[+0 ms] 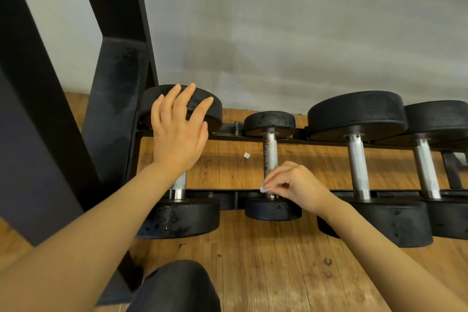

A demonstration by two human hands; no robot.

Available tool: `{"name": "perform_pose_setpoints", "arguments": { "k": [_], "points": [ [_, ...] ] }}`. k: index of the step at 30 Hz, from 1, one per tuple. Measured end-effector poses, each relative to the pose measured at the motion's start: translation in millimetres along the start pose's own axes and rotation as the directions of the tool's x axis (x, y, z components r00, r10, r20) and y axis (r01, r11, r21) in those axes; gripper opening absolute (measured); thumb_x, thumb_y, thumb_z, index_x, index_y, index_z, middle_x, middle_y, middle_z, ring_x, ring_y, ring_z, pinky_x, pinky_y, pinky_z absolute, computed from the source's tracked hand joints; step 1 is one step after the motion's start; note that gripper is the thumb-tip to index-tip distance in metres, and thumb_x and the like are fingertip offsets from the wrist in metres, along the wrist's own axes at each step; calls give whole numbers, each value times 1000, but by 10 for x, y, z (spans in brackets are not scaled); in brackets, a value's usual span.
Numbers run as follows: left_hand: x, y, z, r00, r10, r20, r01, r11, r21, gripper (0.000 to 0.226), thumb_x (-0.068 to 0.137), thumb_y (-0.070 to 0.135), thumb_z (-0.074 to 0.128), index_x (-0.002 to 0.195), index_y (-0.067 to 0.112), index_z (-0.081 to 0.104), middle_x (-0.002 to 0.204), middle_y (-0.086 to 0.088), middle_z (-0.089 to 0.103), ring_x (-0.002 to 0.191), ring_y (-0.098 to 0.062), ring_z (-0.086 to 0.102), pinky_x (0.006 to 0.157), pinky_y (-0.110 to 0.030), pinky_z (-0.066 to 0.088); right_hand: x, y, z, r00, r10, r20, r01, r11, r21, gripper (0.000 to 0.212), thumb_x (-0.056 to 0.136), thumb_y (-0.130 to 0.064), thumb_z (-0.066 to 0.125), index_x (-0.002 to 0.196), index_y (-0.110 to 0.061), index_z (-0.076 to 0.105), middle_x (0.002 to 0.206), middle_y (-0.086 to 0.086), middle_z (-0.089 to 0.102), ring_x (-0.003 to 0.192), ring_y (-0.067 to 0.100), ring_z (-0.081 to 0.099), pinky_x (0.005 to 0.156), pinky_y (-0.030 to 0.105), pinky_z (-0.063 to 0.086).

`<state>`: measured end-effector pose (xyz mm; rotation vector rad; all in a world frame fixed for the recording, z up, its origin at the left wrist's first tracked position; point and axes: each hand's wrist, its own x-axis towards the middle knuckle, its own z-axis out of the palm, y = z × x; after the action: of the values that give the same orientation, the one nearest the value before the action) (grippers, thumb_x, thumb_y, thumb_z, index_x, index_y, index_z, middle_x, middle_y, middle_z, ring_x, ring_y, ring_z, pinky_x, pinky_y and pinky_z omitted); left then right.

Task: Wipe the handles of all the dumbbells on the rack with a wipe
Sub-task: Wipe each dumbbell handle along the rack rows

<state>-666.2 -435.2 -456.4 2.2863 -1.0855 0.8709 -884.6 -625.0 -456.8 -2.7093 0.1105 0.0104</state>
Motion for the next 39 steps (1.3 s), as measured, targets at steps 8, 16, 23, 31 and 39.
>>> {"name": "perform_pose_setpoints", "arguments": {
  "k": [8,16,23,31,39],
  "points": [
    [-5,0,15,1000,0,-6,0,1000,7,43,93,22,46,135,17,52,147,-18,41,139,-37,29,117,-48,11,53,-2,-27,999,-9,37,12,997,-74,16,82,-22,73,98,-24,75,103,-12,68,100,3,56,91,19,41],
    [-9,-13,27,1000,11,-12,-11,1000,16,43,93,21,47,135,18,52,147,-18,41,139,-36,29,117,-48,12,152,-55,-103,990,-39,137,68,974,-216,15,88,-27,66,99,-21,75,105,-9,66,103,11,53,90,30,46],
    [-5,-14,35,999,21,-32,-20,1000,18,43,91,18,53,135,17,53,146,-18,42,138,-36,30,117,-47,11,231,-129,-127,963,-4,269,95,942,-323,21,92,-32,58,106,-23,71,112,-9,62,109,9,49,93,31,46],
    [-7,-13,30,999,21,-26,-21,1000,12,43,92,19,52,135,17,53,146,-18,42,138,-36,30,116,-49,14,246,-167,-61,961,-26,274,118,938,-326,20,94,-27,53,91,-24,73,102,-12,64,101,7,52,91,15,36],
    [-7,-13,31,1000,12,-24,-12,1000,9,44,91,19,52,135,18,53,147,-18,42,138,-36,30,117,-48,12,112,-156,-46,981,-19,195,68,967,-245,13,90,-28,63,98,-28,73,104,-13,63,102,6,50,86,26,46]
  ]
}}
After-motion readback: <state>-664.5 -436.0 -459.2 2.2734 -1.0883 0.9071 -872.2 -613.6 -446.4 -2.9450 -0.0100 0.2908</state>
